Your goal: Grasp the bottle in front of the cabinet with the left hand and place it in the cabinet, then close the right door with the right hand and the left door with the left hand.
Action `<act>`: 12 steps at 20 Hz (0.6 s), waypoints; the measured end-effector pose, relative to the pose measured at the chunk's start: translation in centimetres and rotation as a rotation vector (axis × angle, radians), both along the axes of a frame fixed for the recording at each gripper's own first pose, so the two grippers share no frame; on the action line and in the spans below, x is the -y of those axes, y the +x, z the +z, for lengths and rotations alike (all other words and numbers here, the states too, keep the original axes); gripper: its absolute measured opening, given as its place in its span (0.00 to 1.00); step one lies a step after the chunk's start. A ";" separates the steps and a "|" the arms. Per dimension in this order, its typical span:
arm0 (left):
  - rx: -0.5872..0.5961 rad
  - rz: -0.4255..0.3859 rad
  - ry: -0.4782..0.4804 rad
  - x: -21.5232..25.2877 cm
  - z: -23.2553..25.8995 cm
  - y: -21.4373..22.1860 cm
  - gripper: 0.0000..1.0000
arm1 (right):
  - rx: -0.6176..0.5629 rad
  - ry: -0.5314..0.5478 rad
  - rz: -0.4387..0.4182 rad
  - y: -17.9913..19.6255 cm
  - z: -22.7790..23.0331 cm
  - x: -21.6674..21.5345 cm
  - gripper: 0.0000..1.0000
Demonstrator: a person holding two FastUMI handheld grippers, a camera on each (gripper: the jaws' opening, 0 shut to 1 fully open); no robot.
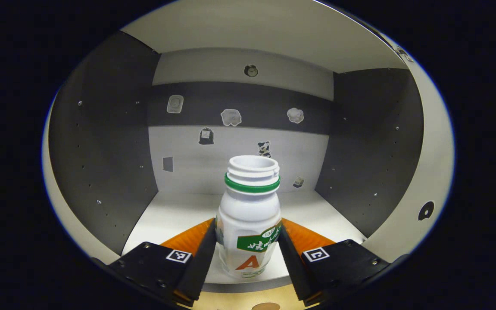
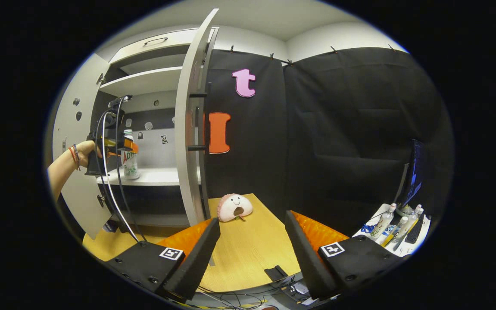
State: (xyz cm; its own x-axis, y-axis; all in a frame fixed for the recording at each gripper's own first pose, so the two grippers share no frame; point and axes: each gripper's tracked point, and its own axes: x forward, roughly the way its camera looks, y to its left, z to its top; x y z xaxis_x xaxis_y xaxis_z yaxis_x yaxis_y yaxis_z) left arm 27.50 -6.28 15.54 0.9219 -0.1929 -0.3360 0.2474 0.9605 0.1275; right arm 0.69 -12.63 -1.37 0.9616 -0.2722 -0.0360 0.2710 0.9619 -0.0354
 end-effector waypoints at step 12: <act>0.058 0.042 0.037 -1.0 1.6 -0.8 0.95 | 0.005 0.014 0.002 0.1 -0.5 -0.1 1.00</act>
State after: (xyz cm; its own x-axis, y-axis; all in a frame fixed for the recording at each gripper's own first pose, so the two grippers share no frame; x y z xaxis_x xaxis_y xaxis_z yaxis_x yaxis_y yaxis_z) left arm 26.71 -5.24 17.15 0.9469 -0.1425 -0.2883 0.1987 0.9641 0.1760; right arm 0.83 -12.56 -1.86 0.9622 -0.2702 -0.0353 0.2696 0.9628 -0.0204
